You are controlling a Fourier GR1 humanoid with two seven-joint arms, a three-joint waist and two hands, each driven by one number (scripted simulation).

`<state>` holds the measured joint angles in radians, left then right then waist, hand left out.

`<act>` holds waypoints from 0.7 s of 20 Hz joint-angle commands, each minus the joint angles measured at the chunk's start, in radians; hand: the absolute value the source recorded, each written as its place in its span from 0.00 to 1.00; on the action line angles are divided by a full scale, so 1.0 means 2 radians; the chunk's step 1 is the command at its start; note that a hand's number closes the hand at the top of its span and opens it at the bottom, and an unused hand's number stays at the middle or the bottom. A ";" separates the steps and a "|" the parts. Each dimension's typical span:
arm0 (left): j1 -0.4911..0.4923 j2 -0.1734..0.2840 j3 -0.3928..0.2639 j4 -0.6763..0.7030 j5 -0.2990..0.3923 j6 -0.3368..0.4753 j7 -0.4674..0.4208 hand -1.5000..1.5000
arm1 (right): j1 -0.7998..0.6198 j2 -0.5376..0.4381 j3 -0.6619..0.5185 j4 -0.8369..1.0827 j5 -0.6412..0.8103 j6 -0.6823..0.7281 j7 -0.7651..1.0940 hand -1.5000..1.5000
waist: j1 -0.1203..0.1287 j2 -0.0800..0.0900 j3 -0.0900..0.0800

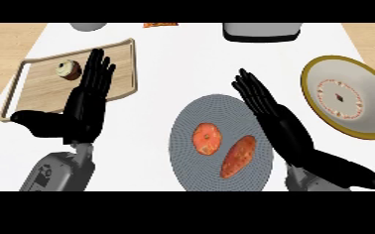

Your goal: Pick the squash from the placemat and place it in the bowl

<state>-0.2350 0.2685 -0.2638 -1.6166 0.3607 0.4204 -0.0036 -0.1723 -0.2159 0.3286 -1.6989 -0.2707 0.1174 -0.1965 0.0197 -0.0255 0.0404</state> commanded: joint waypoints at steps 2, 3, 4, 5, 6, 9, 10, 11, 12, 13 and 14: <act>0.012 0.035 0.020 -0.007 0.004 -0.032 -0.004 0.50 | 0.005 0.041 -0.010 0.038 0.022 -0.074 0.034 0.00 | -0.004 0.013 -0.020; 0.021 0.040 0.020 -0.013 0.007 -0.043 -0.007 0.50 | -0.008 0.062 -0.016 0.049 0.030 -0.119 0.069 0.00 | -0.001 0.013 -0.021; 0.022 0.045 0.030 -0.016 0.009 -0.037 -0.004 0.50 | 0.008 0.065 -0.021 0.044 0.036 -0.148 0.093 0.00 | -0.004 0.011 -0.021; 0.012 0.060 0.045 -0.014 0.023 -0.056 -0.001 0.50 | 0.005 0.080 -0.036 0.063 0.043 -0.187 0.114 0.00 | -0.003 0.013 -0.022; 0.016 0.060 0.048 -0.013 0.028 -0.061 -0.003 0.50 | 0.009 0.089 -0.035 0.077 0.058 -0.217 0.131 0.00 | -0.002 0.013 -0.022; 0.030 0.054 0.041 -0.006 0.032 -0.061 0.001 0.50 | 0.053 -0.005 -0.060 0.133 0.180 -0.287 0.168 0.00 | -0.019 0.015 -0.027; 0.040 0.056 0.046 -0.002 0.043 -0.073 -0.001 0.50 | 0.050 0.023 -0.063 0.132 0.189 -0.328 0.182 0.00 | -0.013 0.014 -0.025; 0.041 0.070 0.056 -0.013 0.058 -0.095 0.005 0.50 | 0.029 0.039 -0.058 0.140 0.214 -0.360 0.193 0.00 | -0.001 0.013 -0.023; 0.055 0.067 0.051 -0.011 0.057 -0.105 -0.008 0.50 | 0.042 0.048 -0.032 0.147 0.251 -0.382 0.185 0.00 | -0.003 0.013 -0.022; 0.050 0.063 0.057 0.007 0.057 -0.111 -0.023 0.50 | 0.015 0.043 -0.031 0.137 0.281 -0.406 0.215 0.00 | -0.006 0.013 -0.023; 0.062 0.072 0.062 -0.009 0.066 -0.119 -0.016 0.50 | 0.009 0.044 -0.020 0.149 0.315 -0.424 0.225 0.00 | -0.001 0.012 -0.022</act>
<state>-0.1500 0.3898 -0.1655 -1.6281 0.4547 0.2441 -0.0199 -0.1229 -0.1539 0.2560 -1.4451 0.1701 -0.5474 0.1625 0.0065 0.0004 -0.0069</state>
